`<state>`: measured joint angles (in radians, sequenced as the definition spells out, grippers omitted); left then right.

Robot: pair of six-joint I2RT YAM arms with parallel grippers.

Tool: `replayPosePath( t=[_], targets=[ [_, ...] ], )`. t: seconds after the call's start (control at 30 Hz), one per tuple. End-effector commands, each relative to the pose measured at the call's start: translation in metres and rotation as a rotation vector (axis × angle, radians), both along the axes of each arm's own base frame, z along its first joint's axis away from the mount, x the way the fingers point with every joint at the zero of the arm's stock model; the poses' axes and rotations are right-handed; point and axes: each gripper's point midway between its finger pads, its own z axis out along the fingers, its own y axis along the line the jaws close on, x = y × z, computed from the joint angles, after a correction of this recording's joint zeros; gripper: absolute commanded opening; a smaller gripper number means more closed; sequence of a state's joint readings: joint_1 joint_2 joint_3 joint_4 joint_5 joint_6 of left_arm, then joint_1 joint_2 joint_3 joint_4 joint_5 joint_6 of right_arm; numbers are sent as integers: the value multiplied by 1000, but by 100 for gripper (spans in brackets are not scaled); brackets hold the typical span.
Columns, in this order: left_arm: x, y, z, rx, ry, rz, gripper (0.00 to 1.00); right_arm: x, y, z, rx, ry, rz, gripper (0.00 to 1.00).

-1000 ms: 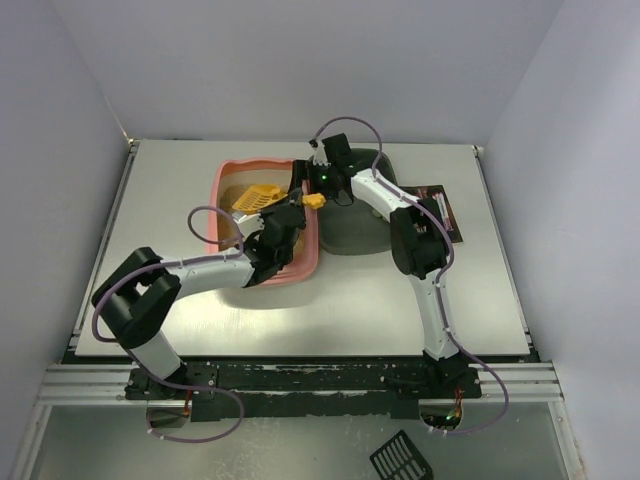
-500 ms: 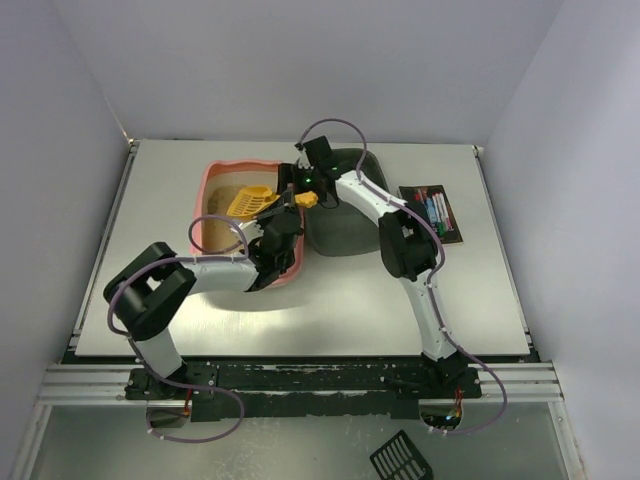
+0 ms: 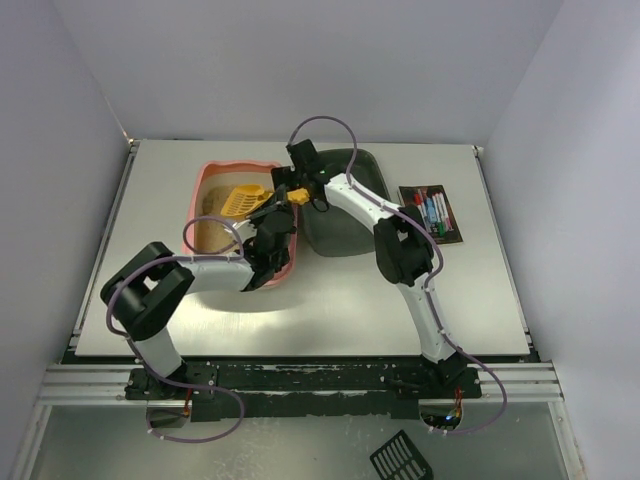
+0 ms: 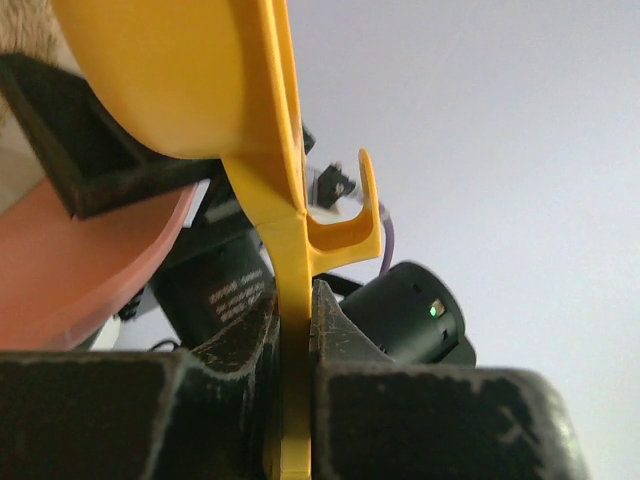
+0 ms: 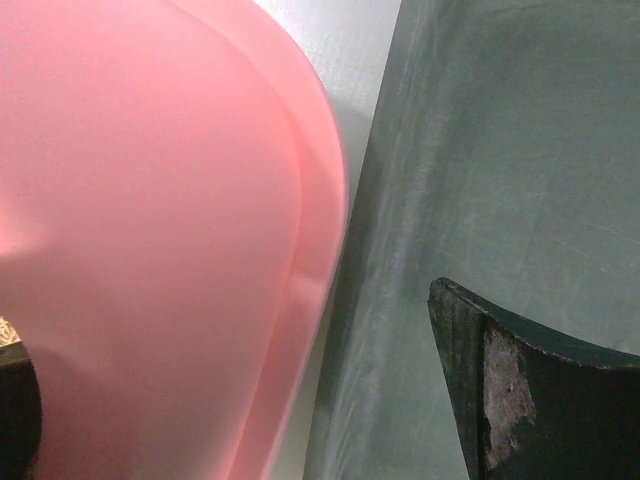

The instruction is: Clean the litter box

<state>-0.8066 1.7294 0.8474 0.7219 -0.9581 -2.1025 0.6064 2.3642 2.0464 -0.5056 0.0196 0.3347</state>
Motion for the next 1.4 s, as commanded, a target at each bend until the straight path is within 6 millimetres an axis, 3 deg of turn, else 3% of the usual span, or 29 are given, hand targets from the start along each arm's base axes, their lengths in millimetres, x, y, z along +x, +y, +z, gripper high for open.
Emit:
replayPosePath(
  t=[0.0, 0.23, 0.5, 0.6, 0.73, 1.0, 1.37],
  targets=[
    [-4, 49, 34, -606, -150, 113, 7, 11, -12, 42, -50, -128, -12, 100],
    [-6, 60, 19, -574, -127, 145, 7, 16, -15, 72, -65, -201, 17, 100],
    [21, 47, 21, -620, -189, 182, 7, 6, -12, 62, -46, -158, 51, 100],
    [27, 56, 14, -615, -213, 237, 7, 3, -10, 58, -35, -140, 62, 100],
    [29, 63, 1, -591, -207, 268, 7, 4, -14, 54, -34, -133, 57, 100],
    [29, 58, 3, -592, -189, 227, 7, 10, -16, 53, -11, -122, 102, 100],
    [30, 59, 7, -590, -180, 208, 7, 21, -2, 84, 53, -153, 127, 100]
  ],
)
